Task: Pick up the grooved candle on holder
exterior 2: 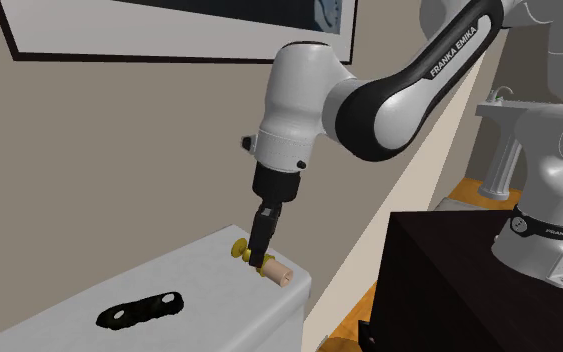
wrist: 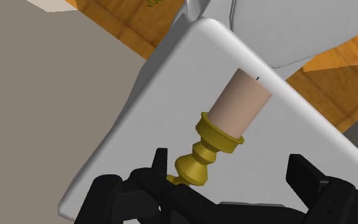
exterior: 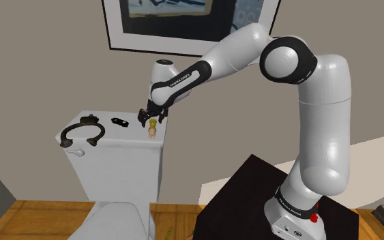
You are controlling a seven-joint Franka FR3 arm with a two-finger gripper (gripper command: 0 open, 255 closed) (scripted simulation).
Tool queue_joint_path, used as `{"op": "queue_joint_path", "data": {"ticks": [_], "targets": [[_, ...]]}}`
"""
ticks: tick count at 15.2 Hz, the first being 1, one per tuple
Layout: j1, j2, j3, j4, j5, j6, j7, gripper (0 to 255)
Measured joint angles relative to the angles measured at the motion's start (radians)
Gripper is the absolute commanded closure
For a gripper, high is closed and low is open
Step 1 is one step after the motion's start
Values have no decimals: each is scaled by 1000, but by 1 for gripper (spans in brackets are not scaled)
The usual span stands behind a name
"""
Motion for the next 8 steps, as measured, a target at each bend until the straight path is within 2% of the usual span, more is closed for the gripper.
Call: {"op": "queue_joint_path", "data": {"ticks": [5,6,8], "targets": [[1,43,-3,-5,-4,48,0,0],[2,47,-3,-5,-4,51,1,255],[2,48,-4,-5,-5,55,1,255]]}}
